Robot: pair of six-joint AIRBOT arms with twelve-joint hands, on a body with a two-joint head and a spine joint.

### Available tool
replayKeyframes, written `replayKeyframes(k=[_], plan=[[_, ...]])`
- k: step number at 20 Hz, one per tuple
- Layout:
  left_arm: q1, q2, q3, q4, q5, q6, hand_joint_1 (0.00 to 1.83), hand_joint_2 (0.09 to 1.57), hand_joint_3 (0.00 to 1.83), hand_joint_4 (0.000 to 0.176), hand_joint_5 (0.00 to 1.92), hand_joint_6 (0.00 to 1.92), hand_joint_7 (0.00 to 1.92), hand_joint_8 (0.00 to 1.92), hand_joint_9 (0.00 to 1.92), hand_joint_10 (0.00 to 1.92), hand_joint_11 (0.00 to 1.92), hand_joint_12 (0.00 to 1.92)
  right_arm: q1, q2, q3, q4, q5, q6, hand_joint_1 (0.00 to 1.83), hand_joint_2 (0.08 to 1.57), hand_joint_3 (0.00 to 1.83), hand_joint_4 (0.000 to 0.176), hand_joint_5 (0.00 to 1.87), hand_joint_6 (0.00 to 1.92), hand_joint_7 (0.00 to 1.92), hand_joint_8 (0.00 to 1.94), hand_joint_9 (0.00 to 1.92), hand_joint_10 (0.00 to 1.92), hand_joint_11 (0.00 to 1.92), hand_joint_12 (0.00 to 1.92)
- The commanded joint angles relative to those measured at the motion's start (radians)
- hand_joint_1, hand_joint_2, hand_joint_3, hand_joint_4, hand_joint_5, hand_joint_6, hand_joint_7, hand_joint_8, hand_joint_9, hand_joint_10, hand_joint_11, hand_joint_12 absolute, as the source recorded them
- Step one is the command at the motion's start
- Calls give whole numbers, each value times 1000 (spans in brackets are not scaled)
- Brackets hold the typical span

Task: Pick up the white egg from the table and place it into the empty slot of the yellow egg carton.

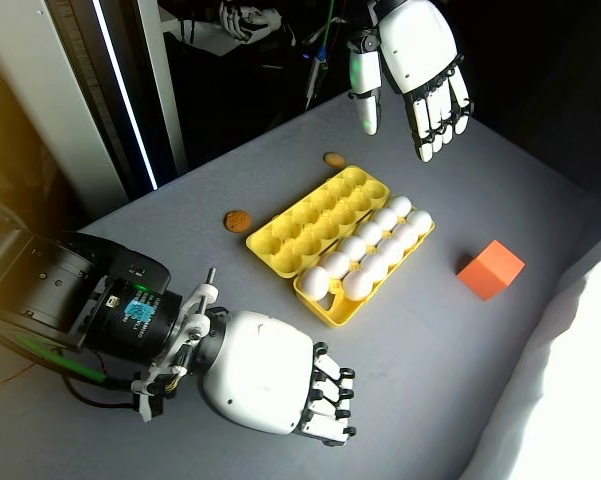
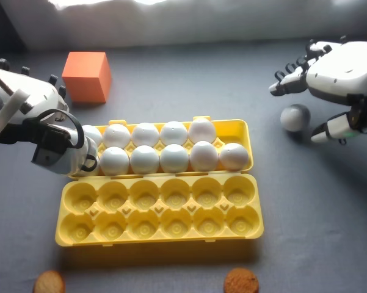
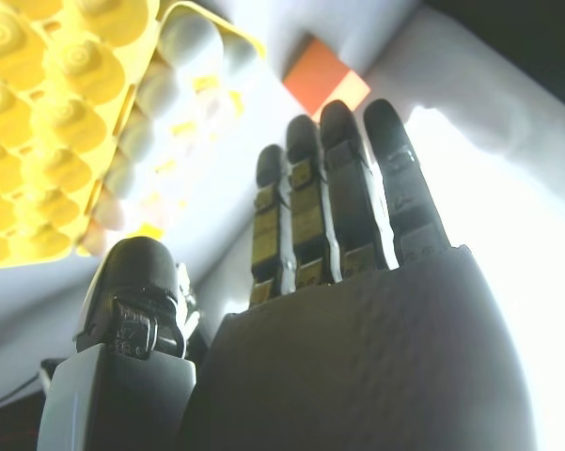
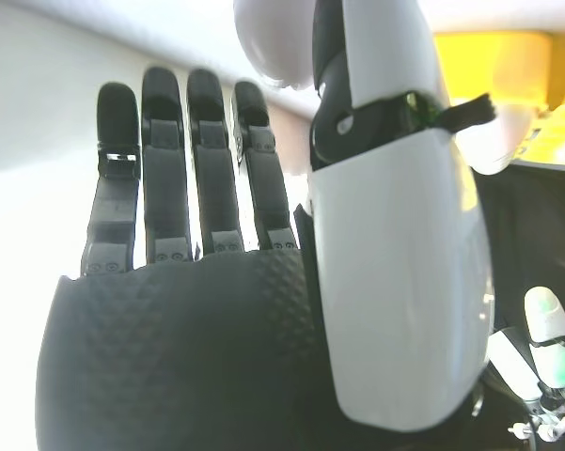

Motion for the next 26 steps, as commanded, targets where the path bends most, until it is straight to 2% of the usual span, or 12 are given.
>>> replayKeyframes(k=[1, 4, 12, 15, 19, 20, 22, 25, 26], plan=[[-8, 9, 1, 83, 6, 1, 0, 1395, 0, 0, 319, 5, 357, 8, 322, 10, 0, 557, -1, 4, 13, 0, 108, 13, 1183, 1005, 4, 0, 444, 20, 465, 16, 464, 48, 0, 1181], [-7, 9, 1, 83, 7, 1, 0, 1398, 1, 0, 277, 0, 332, 0, 305, 0, 0, 540, -5, -9, 26, 32, 108, 15, 1200, 1003, 2, 0, 467, 12, 482, 8, 484, 42, 29, 1173], [-8, 9, 1, 83, 9, 0, 0, 1399, 0, 0, 319, 1, 360, 2, 336, 2, 0, 588, -17, -22, 43, 34, 117, 28, 1132, 1022, 8, 0, 533, 17, 538, 12, 519, 32, 28, 1188], [-8, 8, 1, 83, 9, 0, 0, 1401, 1, 0, 338, 4, 401, 9, 379, 11, 0, 696, -27, -33, 55, 34, 120, 29, 1167, 1001, 0, 0, 555, 23, 562, 19, 550, 44, 60, 1210], [-7, 8, 1, 83, 9, 0, 0, 1402, 1, 0, 305, 2, 368, 5, 348, 6, 0, 618, -30, -37, 62, 34, 120, 36, 1192, 1031, 3, 0, 612, 21, 613, 15, 584, 41, 87, 1216], [-7, 8, 1, 83, 10, 0, 0, 1397, 0, 0, 349, 9, 409, 12, 384, 13, 0, 678, -30, -37, 62, 34, 120, 38, 1182, 1031, 1, 0, 648, 25, 662, 22, 624, 51, 129, 1209], [-7, 8, 1, 83, 11, 0, 0, 1391, 0, 0, 337, 2, 394, 1, 371, 3, 0, 638, -30, -37, 62, 34, 120, 39, 1186, 1017, 0, 0, 677, 31, 689, 26, 651, 59, 173, 1216], [-7, 8, 1, 83, 11, 0, 0, 1393, 0, 0, 392, 9, 445, 9, 422, 11, 0, 731, -29, -37, 62, 34, 120, 39, 1194, 1007, 0, 0, 740, 42, 770, 45, 720, 86, 262, 1190], [-7, 8, 1, 83, 11, 0, 0, 1397, 1, 0, 382, 2, 442, 4, 415, 5, 0, 707, -29, -37, 62, 34, 121, 39, 1183, 1022, 1, 0, 754, 36, 792, 40, 741, 93, 284, 1178]])
